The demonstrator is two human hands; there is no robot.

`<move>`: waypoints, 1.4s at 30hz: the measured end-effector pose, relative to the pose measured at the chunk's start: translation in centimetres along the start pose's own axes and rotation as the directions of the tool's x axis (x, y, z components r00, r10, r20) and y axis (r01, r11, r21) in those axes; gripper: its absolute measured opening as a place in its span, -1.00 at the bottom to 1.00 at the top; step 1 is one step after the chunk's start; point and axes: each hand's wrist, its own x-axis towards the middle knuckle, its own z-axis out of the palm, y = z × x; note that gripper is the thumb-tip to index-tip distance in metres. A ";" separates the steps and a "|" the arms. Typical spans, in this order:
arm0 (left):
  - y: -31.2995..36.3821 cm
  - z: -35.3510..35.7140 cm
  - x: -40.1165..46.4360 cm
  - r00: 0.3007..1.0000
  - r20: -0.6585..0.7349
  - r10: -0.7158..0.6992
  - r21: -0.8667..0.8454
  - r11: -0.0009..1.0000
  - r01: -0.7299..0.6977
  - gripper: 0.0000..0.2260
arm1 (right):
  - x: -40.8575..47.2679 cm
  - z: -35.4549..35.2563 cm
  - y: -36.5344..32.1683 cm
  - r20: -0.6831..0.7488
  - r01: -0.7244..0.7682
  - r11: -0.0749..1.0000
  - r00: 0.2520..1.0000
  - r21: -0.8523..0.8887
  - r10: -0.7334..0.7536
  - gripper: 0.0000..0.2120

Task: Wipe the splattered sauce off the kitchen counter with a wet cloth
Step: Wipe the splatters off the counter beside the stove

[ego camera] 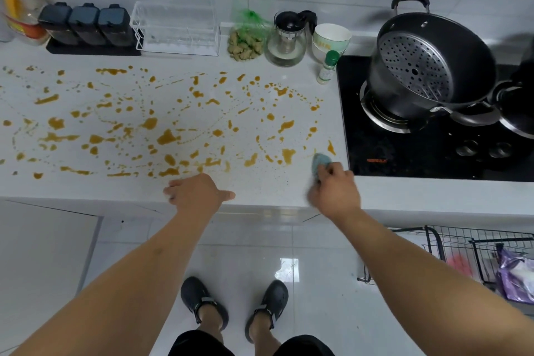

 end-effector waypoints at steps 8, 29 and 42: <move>0.3 -0.2 -0.1 1.000 0.015 -0.014 -0.041 0.999 0.015 -0.27 | 0.4 -0.5 -6.2 0.069 -0.082 0.992 0.995 0.095 0.075 -0.53; 0.3 -0.5 -0.4 0.998 0.067 0.006 0.062 0.998 -0.010 -0.10 | -0.7 0.7 -7.7 0.068 0.016 1.000 0.997 0.023 -0.018 -0.53; -4.3 -5.4 -1.5 0.942 0.154 0.298 0.125 0.940 -0.317 -0.82 | -3.1 1.8 -15.5 0.190 0.254 0.966 0.951 -0.042 -0.242 -0.43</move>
